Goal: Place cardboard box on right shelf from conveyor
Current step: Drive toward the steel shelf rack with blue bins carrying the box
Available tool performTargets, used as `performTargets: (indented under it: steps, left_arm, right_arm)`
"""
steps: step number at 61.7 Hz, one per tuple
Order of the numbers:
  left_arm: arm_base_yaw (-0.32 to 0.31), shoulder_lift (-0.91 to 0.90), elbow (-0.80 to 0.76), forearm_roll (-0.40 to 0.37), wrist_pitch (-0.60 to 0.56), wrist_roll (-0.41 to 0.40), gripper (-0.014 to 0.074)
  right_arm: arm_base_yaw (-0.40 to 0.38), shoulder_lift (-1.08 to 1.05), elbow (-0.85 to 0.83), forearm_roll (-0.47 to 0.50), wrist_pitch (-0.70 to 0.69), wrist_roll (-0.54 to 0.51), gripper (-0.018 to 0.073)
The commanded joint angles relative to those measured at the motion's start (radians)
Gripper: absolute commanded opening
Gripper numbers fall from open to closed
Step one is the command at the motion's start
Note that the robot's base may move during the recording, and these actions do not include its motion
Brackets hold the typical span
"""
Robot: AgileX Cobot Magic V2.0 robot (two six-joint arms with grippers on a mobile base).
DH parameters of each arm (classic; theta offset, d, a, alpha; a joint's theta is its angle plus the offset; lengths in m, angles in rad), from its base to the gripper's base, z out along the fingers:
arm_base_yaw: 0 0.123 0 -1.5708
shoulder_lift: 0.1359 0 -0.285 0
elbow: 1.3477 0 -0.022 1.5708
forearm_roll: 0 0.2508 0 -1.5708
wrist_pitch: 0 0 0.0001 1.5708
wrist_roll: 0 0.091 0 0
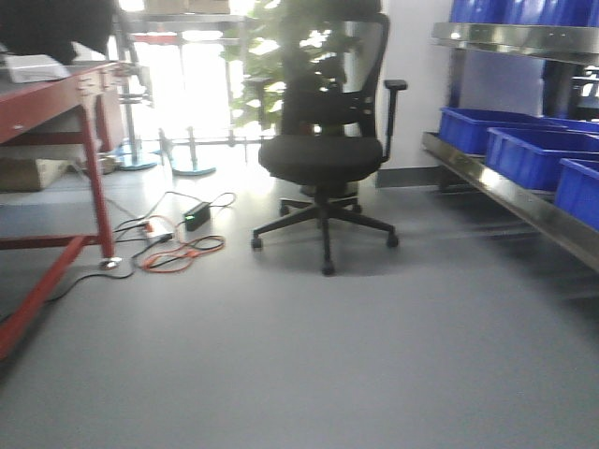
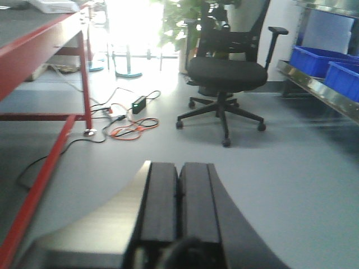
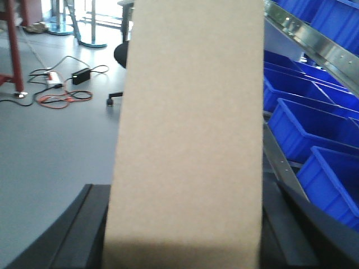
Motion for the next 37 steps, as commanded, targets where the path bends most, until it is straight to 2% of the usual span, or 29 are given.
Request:
performTargets:
  steps: [1, 37]
  left_arm:
    - [-0.003, -0.017, 0.01, -0.006, -0.087, 0.0, -0.0116]
    - [-0.003, -0.017, 0.01, -0.006, -0.087, 0.0, -0.0116]
  right_arm:
    - [-0.005, 0.019, -0.026, -0.022, -0.106, -0.006, 0.0162]
    - [-0.005, 0.019, -0.026, -0.022, -0.106, -0.006, 0.0162]
